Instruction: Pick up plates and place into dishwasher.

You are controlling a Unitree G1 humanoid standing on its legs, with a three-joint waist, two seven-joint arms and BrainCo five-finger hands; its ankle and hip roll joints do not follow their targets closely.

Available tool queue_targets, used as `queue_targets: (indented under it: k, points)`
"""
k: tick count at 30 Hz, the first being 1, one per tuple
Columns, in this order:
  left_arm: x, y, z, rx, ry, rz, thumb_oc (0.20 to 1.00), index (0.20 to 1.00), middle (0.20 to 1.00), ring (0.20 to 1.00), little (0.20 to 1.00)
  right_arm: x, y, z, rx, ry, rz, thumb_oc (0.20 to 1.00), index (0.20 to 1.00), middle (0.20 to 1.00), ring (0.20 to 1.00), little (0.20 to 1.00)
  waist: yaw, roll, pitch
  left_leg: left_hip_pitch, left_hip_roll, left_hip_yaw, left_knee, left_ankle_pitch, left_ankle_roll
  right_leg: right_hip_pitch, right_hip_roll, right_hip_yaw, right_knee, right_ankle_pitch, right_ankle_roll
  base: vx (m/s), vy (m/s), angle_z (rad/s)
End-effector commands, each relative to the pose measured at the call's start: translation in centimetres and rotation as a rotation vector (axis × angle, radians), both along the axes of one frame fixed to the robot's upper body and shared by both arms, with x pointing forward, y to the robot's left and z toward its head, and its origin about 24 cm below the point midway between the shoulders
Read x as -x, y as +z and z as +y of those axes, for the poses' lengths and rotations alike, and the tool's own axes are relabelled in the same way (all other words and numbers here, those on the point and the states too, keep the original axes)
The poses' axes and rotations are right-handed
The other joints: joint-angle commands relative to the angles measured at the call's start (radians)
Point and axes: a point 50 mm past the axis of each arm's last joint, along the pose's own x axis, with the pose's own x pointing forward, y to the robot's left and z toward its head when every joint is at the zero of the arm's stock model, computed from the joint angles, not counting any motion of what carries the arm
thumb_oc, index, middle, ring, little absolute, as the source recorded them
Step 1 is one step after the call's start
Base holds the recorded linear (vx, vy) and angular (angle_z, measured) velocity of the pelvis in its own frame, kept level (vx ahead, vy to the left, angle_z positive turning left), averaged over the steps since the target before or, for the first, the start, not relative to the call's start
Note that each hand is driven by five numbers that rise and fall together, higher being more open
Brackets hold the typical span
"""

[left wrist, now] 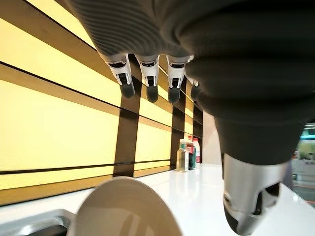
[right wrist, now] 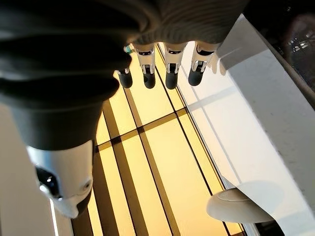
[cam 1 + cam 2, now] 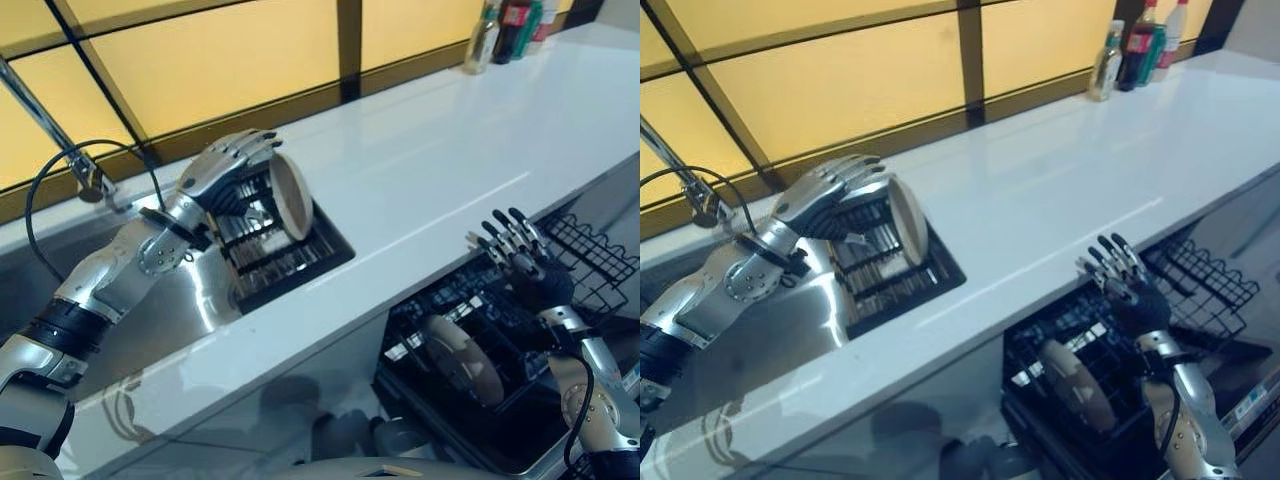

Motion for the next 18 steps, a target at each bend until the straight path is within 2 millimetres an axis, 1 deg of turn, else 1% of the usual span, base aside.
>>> queue_targets:
  k: [1,5,10,16,18]
  points:
    - [-0.2,3.9,0.7,-0.005,0.039,-0.144,1.000,1.000,1.000,1.000,1.000,-0.7,3.6,0.4,0.022,0.027,-0.162,1.000,1.000,1.000,1.000,1.000,0.011,-0.021,-0.015,-0.122,0.032,0.033,0.130,-0.033,0.025,-0.116,-0.008,-0.017,0.040,0.037,0.059,-0.10,0.007,0.04]
    - [-0.9,5.3,0.7,-0.046,0.067,-0.176,1.000,1.000,1.000,1.000,1.000,-1.1,4.3,0.4,0.021,0.024,-0.195,1.000,1.000,1.000,1.000,1.000,0.009,-0.022,0.018,-0.170,0.040,0.031,0.143,-0.016,0.016,-0.160,-0.007,-0.018,0.060,0.040,0.056,-0.12,0.022,0.08]
    - [-2.0,7.7,0.6,-0.191,0.133,-0.225,1.000,1.000,1.000,1.000,1.000,-1.8,5.8,0.5,0.026,0.040,-0.252,1.000,1.000,1.000,1.000,1.000,-0.004,-0.018,0.061,-0.220,0.048,0.037,0.149,0.003,0.006,-0.206,-0.010,-0.014,0.078,0.043,0.053,-0.13,0.025,0.06]
    - [-3.3,9.8,0.5,-0.361,0.227,-0.270,1.000,1.000,1.000,1.000,1.000,-2.2,6.6,0.3,0.035,0.046,-0.284,1.000,1.000,1.000,1.000,1.000,-0.023,-0.015,0.094,-0.257,0.055,0.043,0.151,0.019,-0.003,-0.241,-0.015,-0.012,0.090,0.045,0.050,-0.07,0.010,-0.01]
    - [-3.6,10.7,0.6,-0.415,0.261,-0.311,1.000,1.000,1.000,1.000,1.000,-2.3,6.8,0.2,0.042,0.048,-0.291,1.000,1.000,1.000,1.000,1.000,-0.030,-0.015,0.104,-0.263,0.057,0.046,0.150,0.022,-0.006,-0.248,-0.018,-0.011,0.090,0.047,0.050,-0.05,0.001,-0.02]
